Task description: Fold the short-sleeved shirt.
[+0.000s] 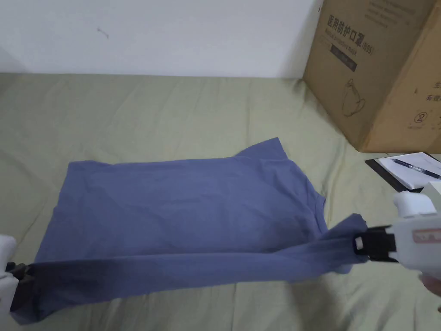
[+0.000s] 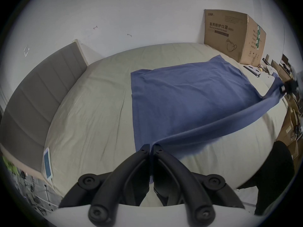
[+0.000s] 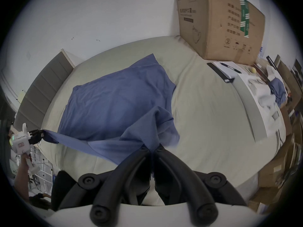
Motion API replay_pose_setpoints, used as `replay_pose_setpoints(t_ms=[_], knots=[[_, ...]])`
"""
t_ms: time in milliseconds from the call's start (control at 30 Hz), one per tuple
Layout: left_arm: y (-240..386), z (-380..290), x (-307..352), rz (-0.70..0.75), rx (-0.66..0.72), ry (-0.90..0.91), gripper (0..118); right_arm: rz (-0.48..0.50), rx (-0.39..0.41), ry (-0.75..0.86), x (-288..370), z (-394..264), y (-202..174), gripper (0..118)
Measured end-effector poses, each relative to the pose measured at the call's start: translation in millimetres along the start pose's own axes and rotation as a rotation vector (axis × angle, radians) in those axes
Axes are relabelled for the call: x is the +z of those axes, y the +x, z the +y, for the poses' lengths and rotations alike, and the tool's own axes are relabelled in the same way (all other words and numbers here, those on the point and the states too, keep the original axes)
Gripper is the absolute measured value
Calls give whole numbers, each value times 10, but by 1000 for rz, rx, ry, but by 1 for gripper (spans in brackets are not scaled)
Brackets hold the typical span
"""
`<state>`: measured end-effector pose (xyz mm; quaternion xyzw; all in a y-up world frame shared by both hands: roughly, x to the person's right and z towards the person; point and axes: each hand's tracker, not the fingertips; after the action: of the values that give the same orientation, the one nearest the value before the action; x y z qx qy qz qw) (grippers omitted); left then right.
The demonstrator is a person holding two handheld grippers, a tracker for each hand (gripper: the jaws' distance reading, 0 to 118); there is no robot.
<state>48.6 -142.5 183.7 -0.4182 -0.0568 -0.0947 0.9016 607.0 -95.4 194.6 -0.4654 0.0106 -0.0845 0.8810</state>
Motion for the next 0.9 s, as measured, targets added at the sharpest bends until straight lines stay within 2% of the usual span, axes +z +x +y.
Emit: replay_pose_setpoints(t_ms=[167, 233, 267, 300, 333, 367, 400, 433, 467, 500, 533, 567, 667, 833, 867, 900], knots=[[-89, 376, -696, -23, -2, -59, 2, -52, 46, -81, -870, 680, -56, 3], [-114, 434, -929, -30, 42, -89, 2, -76, 60, -72, -1173, 784, -106, 3], [-122, 451, -1041, -29, 78, -105, 7, -91, 63, -81, -1325, 819, -128, 3], [-118, 462, -1111, -33, 87, -109, 28, -112, 52, -88, -1438, 833, -140, 6], [-110, 474, -1180, -34, 97, -109, 58, -120, 37, -89, -1593, 840, -79, 19], [-95, 446, -1233, -26, 104, -102, 93, -116, 20, -81, -1667, 832, -60, 45], [-99, 434, -1256, -27, 120, -87, 118, -115, -4, -66, -1709, 821, -48, 99], [-110, 418, -1265, -29, 148, -73, 117, -119, -27, -36, -1706, 792, -33, 115], [-116, 403, -1229, -29, 176, -51, 115, -112, -37, -22, -1691, 753, -13, 118], [-127, 386, -1177, -57, 195, 2, 115, -107, -54, 0, -1655, 724, 3, 118], [-150, 379, -1107, -46, 207, 19, 115, -90, -72, 82, -1538, 693, 30, 113], [-152, 370, -1015, -34, 214, 53, 115, -71, -83, 98, -1453, 667, 58, 110], [-138, 334, -674, -31, 223, 110, 115, -46, -105, 147, -1060, 500, 60, 110], [-54, 69, 98, -122, 308, 216, 113, 35, -91, 326, -176, -86, -95, 108], [-34, -24, 257, -143, 325, 259, 106, 60, -73, 369, 25, -253, -171, 103], [2, -88, 384, -153, 337, 286, 81, 76, -65, 410, 163, -391, -198, 88]])
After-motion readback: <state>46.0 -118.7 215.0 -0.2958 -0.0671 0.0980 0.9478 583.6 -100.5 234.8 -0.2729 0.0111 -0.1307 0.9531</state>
